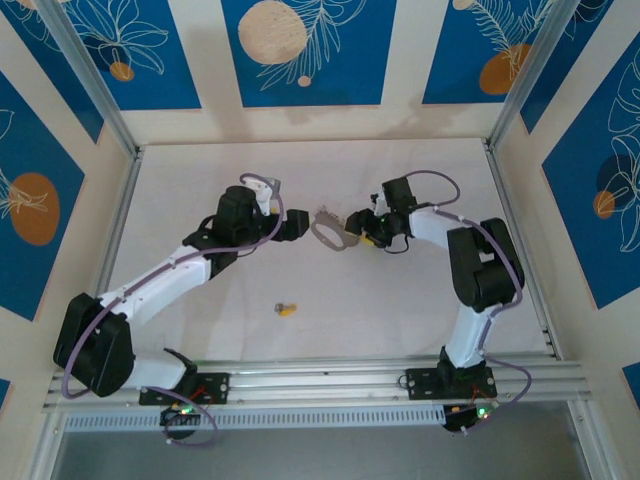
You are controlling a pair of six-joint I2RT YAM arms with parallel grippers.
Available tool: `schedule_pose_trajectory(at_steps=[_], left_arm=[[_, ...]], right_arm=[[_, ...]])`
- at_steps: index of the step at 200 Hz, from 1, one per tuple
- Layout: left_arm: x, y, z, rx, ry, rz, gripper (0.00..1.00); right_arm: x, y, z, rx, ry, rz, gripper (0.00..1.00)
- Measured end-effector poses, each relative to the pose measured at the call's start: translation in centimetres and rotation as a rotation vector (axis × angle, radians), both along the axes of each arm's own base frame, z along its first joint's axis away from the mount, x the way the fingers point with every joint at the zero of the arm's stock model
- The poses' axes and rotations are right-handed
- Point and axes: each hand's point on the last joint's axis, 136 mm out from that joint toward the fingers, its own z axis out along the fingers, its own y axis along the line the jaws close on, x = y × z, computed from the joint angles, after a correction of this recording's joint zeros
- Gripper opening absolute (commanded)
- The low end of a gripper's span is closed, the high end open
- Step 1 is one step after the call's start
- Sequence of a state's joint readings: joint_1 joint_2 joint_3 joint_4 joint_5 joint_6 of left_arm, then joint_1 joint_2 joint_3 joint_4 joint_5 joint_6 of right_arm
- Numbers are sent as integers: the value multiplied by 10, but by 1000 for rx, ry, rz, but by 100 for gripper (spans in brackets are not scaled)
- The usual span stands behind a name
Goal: Put the keys on the keyring
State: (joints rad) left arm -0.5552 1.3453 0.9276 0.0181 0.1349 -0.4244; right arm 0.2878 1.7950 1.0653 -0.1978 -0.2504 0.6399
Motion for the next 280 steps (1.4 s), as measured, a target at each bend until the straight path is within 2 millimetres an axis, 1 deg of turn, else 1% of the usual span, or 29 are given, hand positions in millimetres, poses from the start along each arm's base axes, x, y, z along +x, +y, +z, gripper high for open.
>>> schedule_pose_trajectory(at_steps=[14,32,47,67,85,107,148,175,201,231,280], left_arm=[[-2,1,0,0,-4,2,98],[-6,2,1,-6,-3,5,99],[-9,4,0,-12,2,8,99],[-11,3,-2,-19,13,10,99],[-12,3,-2,-24,18,11,99],[-13,1,-2,-25,20,8,99],[-16,-2,-2,-26,22,-4,100],[-18,-4,-3,-24,24,-10,100],[-18,-5,-3,-23,24,-12,100],[-19,-5,-4,-21,25,-15,100],[-19,-5,-4,-20,25,-16,100]], right_arm=[[-6,-3,16,-4,-44,-7,61],[-2,-14,34,-17,-104,-34,60],[2,-19,37,-35,-130,-35,55],[1,-22,31,-61,-133,-18,52],[1,-22,28,-80,-148,6,52],[1,-22,19,-100,-145,22,52],[-1,-20,-14,-120,-79,39,51],[-2,-16,-28,-124,-57,50,48],[-1,-10,-32,-117,-60,61,48],[3,-4,-31,-102,-70,70,44],[-2,9,-29,-82,-72,100,32]])
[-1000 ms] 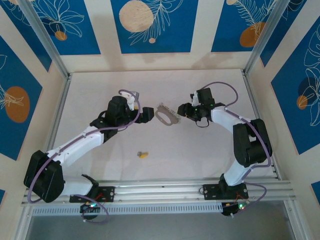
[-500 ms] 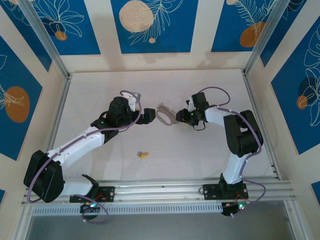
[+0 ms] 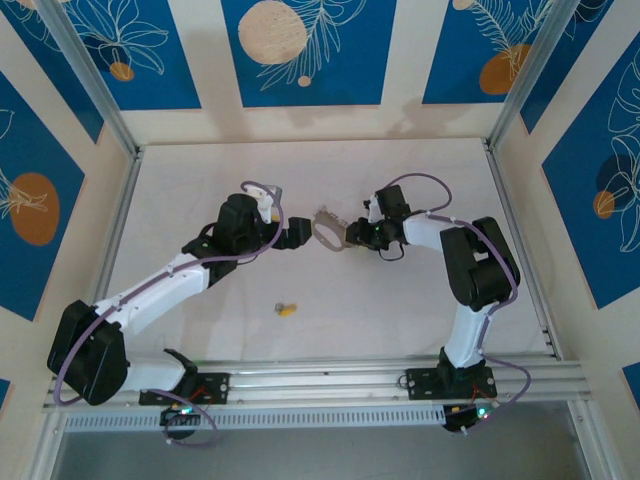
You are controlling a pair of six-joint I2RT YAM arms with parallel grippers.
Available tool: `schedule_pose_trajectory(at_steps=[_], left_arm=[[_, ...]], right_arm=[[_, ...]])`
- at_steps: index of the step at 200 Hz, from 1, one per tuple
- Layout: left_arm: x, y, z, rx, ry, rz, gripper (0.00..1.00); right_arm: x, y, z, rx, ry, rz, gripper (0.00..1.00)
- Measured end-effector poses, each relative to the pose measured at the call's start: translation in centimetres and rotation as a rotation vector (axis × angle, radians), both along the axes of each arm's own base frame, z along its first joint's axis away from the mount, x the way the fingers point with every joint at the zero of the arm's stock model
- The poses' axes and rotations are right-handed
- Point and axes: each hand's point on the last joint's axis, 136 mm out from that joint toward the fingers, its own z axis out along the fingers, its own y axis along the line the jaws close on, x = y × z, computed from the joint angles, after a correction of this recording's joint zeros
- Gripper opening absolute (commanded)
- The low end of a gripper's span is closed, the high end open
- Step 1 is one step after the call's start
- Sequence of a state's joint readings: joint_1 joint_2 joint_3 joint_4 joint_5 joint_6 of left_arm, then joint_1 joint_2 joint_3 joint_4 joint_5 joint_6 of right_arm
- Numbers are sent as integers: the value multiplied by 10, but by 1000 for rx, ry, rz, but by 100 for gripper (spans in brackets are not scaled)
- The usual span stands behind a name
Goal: Put the keys on the keyring
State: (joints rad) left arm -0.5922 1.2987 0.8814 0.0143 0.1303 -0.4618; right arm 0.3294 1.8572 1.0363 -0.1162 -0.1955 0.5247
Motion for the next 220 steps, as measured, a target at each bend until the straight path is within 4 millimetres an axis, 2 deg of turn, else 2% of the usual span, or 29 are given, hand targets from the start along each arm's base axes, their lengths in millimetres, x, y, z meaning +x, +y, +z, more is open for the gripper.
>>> schedule_pose_trajectory(at_steps=[30,68,120,220], left_arm=[[0,0,0,0,0,-1,100],[-1,-1,0,-1,0,-9,100],[-2,-2,0,2,-5,-24,100],[-3,-3,0,2,-5,-31,100]], right_arm=[[-5,8,2,12,2,21,25],[-7,11,10,6,-19,28,27],[-7,4,4,-52,-30,27,28],[-11,3,-6,-106,-29,50,27]])
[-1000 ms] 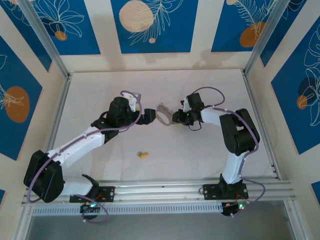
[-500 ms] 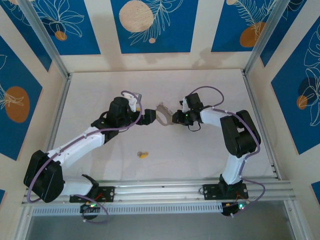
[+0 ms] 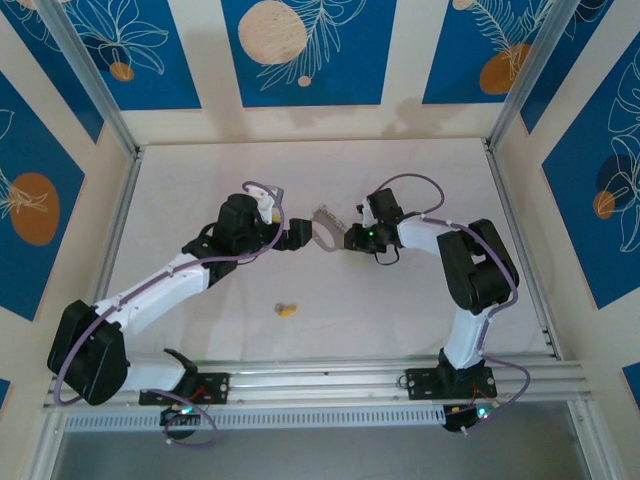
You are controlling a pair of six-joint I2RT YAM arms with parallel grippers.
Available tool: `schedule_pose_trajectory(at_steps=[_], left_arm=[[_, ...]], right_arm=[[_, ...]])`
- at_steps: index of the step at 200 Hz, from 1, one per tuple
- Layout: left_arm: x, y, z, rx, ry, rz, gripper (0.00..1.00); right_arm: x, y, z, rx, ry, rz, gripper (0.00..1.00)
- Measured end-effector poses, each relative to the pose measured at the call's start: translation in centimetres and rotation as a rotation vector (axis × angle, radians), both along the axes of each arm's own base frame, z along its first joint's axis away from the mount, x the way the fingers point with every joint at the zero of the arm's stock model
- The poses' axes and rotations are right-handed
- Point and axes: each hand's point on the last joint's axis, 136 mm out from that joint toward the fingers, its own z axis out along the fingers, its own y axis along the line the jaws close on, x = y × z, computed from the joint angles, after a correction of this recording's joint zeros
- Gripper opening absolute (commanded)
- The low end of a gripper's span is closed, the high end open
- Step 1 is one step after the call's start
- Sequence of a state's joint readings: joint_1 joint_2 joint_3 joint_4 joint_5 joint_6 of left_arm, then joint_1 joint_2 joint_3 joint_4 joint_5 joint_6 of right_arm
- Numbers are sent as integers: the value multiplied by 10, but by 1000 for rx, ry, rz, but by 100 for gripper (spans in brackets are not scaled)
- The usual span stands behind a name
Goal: Put the keys on the keyring
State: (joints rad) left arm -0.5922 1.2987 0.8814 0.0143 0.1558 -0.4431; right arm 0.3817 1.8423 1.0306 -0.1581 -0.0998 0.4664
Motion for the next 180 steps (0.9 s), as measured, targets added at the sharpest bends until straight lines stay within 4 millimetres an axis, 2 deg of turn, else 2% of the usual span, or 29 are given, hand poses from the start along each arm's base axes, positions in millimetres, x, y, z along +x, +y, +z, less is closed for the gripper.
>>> schedule_pose_trajectory(at_steps=[21,58,89,136,158,171,180], left_arm=[[0,0,0,0,0,-1,100],[0,0,0,0,0,-1,100],[0,-1,0,-1,0,-3,100],[-1,-1,0,0,1,-3,100],[0,0,-1,3,2,2,100],[0,2,-3,13,7,14,100],[0,5,-5,23,15,26,100]], right_arm=[[-1,-2,-3,-18,3,2,26],[-2,-3,-5,-30,2,8,17],[-1,-1,-3,-26,-2,15,0],[0,-1,1,-31,-8,17,0],[-2,-2,16,-27,-25,23,0],[-2,-2,38,-13,-74,33,0],[-1,-1,61,5,-132,47,0]])
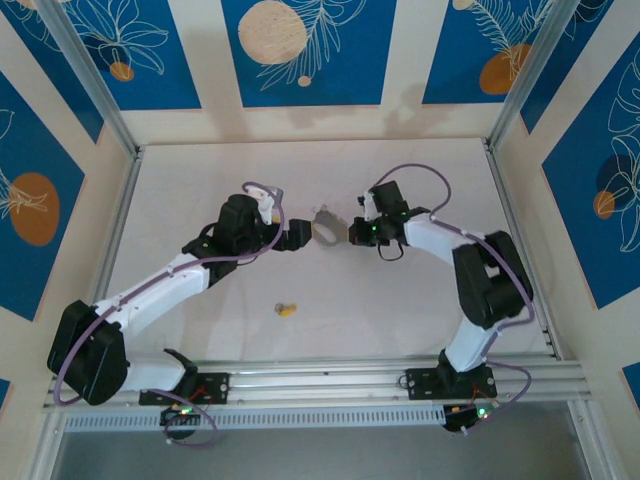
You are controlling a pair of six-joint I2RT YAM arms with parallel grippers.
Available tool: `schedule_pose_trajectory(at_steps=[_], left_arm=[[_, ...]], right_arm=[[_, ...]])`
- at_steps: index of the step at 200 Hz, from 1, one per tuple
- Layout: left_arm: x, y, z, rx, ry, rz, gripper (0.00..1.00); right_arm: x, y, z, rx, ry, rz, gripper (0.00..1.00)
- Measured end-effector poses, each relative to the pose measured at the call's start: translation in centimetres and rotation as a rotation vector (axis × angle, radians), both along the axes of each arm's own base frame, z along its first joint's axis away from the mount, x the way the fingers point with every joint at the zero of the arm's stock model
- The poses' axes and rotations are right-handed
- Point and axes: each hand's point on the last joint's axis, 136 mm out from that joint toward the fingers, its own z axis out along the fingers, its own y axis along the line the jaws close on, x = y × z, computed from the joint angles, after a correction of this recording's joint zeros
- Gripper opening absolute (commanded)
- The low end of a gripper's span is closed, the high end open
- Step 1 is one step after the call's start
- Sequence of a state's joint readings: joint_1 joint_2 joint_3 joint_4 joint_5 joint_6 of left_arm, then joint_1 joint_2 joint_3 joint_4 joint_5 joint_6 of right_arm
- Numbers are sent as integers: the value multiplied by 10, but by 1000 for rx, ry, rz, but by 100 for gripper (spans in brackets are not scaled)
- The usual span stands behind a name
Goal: Put the keys on the keyring
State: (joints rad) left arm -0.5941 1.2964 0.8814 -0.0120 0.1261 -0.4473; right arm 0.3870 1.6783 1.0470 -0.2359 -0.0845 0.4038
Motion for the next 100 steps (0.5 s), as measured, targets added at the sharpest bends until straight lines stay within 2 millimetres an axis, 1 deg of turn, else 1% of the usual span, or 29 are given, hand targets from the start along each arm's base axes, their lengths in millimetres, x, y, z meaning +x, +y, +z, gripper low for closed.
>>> schedule_pose_trajectory(at_steps=[5,24,27,33,49,59,74,100], left_arm=[[0,1,-1,6,5,5,100],[-4,6,-1,17,12,14,100],[-5,6,1,16,8,13,100],[-6,7,4,15,4,12,100],[-11,10,18,-1,-32,2,98],[-16,11,31,-18,-64,-11,96],[-24,13,50,-45,-113,-32,92],[-36,12,77,-85,-176,-81,88]], right_arm=[[0,1,13,11,-35,9,0],[-1,5,74,68,-212,61,0],[-2,6,87,80,-253,74,0],[-5,8,105,102,-312,95,0],[-16,10,148,163,-453,145,0],[-23,10,168,202,-519,173,0],[-33,11,191,259,-590,212,0],[-42,13,216,352,-660,273,0]])
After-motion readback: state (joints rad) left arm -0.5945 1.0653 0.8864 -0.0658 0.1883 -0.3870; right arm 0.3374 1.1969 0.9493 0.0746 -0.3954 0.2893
